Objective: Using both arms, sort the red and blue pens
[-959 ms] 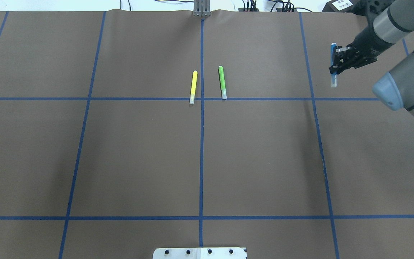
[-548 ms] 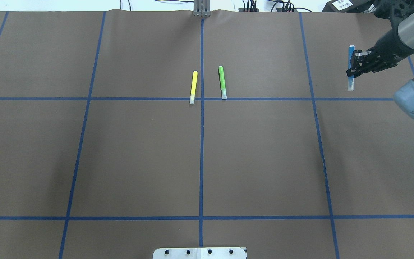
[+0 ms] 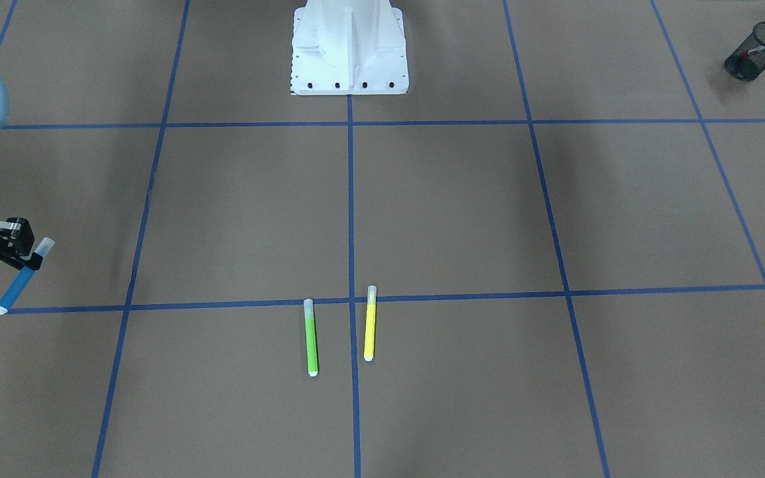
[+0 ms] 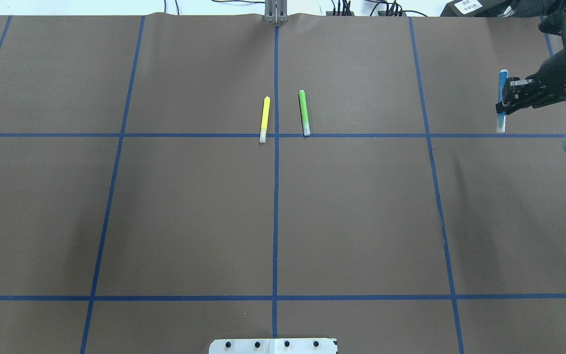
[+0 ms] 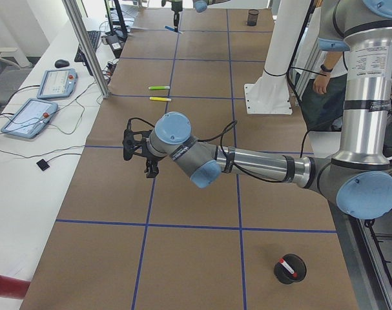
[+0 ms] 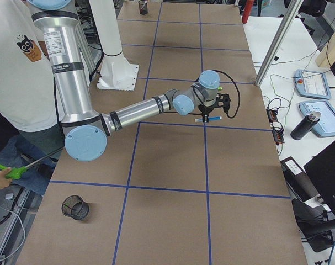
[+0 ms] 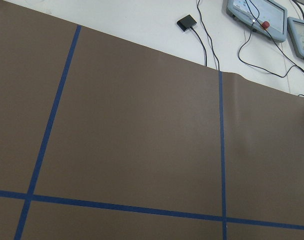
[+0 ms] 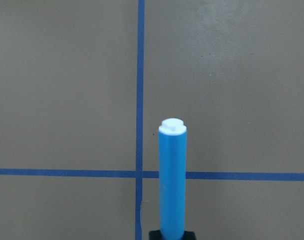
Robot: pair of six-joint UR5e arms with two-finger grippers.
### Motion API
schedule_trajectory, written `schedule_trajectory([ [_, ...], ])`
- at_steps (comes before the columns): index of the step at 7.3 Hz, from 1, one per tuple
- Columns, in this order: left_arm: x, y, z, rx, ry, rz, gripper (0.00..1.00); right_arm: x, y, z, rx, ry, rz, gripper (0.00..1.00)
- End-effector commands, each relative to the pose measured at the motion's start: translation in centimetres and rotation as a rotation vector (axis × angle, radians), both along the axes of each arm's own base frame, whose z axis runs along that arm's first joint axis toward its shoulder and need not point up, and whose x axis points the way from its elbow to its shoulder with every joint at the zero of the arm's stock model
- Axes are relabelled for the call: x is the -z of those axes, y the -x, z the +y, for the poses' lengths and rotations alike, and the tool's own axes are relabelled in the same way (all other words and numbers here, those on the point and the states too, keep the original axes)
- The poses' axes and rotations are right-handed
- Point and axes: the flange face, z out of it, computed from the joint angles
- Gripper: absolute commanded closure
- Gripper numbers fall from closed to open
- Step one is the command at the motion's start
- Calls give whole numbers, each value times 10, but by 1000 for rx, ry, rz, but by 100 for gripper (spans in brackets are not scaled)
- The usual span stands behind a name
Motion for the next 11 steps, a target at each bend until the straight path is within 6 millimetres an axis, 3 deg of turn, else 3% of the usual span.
schedule_trajectory([
  [1,0,0,0,0,0,0,0,-25,-41,24,-21,-3,19,100],
  [4,1,0,0,1,0,1,0,-75,-100,55,-36,-3,57,100],
  [8,1,0,0,1,0,1,0,-124,-152,125,-23,-3,105,100],
  [11,1,0,0,1,0,1,0,-161,-189,183,-24,-97,130,100],
])
